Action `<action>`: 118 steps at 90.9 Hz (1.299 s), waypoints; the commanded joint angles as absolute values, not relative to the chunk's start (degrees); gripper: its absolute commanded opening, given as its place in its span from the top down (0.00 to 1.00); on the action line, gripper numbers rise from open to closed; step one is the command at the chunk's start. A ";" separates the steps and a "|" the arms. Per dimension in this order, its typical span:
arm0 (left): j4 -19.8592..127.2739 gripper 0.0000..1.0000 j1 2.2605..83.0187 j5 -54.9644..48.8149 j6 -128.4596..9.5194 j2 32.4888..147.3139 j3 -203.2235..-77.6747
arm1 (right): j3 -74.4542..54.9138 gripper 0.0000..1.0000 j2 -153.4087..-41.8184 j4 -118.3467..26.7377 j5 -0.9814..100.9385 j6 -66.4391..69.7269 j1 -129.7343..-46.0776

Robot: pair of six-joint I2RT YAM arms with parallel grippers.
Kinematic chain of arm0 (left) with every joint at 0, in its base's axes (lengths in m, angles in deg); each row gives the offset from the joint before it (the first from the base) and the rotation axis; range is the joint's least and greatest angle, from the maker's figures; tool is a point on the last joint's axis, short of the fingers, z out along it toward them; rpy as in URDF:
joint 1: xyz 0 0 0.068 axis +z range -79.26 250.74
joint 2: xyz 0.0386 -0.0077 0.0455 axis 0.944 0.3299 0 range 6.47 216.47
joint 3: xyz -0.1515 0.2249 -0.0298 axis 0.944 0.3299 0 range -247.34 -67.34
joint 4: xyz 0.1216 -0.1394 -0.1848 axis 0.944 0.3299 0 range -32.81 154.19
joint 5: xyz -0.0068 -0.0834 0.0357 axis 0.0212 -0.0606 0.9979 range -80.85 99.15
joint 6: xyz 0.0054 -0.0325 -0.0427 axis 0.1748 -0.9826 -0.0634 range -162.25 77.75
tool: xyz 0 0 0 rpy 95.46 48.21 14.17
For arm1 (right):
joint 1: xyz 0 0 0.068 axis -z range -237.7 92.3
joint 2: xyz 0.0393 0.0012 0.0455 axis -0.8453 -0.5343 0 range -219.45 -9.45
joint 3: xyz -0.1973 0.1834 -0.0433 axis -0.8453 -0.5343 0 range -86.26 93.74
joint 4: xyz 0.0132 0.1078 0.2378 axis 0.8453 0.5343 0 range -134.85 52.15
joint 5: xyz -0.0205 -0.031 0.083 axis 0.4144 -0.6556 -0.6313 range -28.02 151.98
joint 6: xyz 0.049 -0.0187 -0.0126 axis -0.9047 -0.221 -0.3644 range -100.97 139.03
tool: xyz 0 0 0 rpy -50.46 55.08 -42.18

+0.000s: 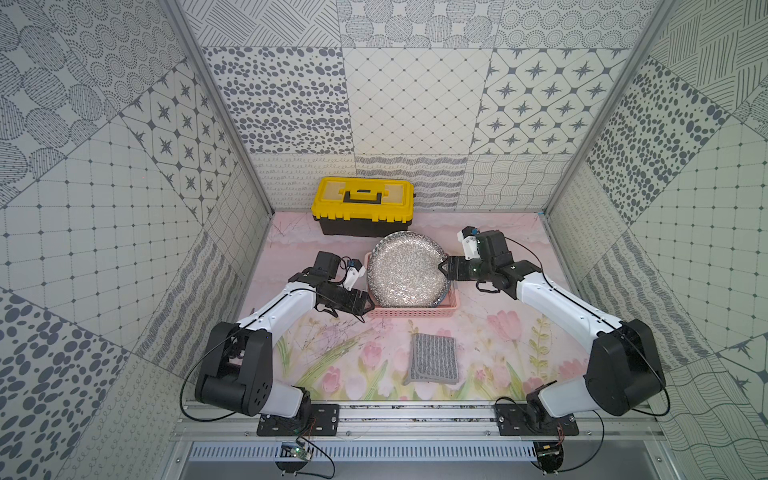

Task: Wipe the wet plate dry
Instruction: Adjust the bin at the center of the board.

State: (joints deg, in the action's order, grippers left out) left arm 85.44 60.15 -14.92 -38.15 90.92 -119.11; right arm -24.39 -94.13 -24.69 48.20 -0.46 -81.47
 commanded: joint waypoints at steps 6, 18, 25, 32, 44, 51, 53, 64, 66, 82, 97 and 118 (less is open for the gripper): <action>86.18 0.23 59.14 -13.34 -38.87 92.51 -119.29 | -19.54 0.30 -97.45 -25.01 46.95 3.56 -81.14; 86.11 0.27 59.04 -12.82 -39.37 93.19 -119.75 | -16.04 0.36 -101.16 -24.46 46.05 3.32 -78.88; 85.63 0.30 59.05 -11.56 -39.58 93.02 -120.30 | -15.22 0.37 -102.50 -24.55 44.18 2.64 -77.66; 83.69 0.30 59.14 -9.76 -39.10 92.50 -120.19 | -15.08 0.38 -102.99 -24.54 43.81 2.84 -77.48; 80.19 0.30 59.10 -7.24 -37.57 93.79 -120.37 | -15.35 0.38 -103.23 -24.50 43.70 2.64 -77.53; 78.22 0.32 59.06 -6.27 -37.72 95.65 -120.87 | -15.50 0.40 -103.23 -24.54 43.60 2.42 -77.72; 77.46 0.33 59.10 -6.02 -37.82 96.00 -120.78 | -15.51 0.40 -103.29 -24.55 43.72 2.42 -77.85; 74.21 0.37 59.07 -3.75 -37.70 96.74 -119.89 | -15.51 0.40 -103.32 -24.43 44.19 2.73 -78.68; 74.12 0.36 59.10 -3.10 -37.64 96.52 -119.83 | -15.57 0.40 -103.25 -24.45 44.15 2.87 -78.83; 74.39 0.31 59.11 -5.50 -37.54 89.64 -118.44 | -16.43 0.40 -102.64 -24.46 44.32 2.92 -79.24; 73.60 0.31 59.09 -3.35 -37.92 86.57 -117.49 | -15.99 0.40 -102.91 -24.40 45.97 2.68 -79.30; 73.64 0.32 58.70 -4.79 -38.40 92.30 -118.53 | -15.02 0.39 -103.62 -24.51 46.28 2.36 -79.87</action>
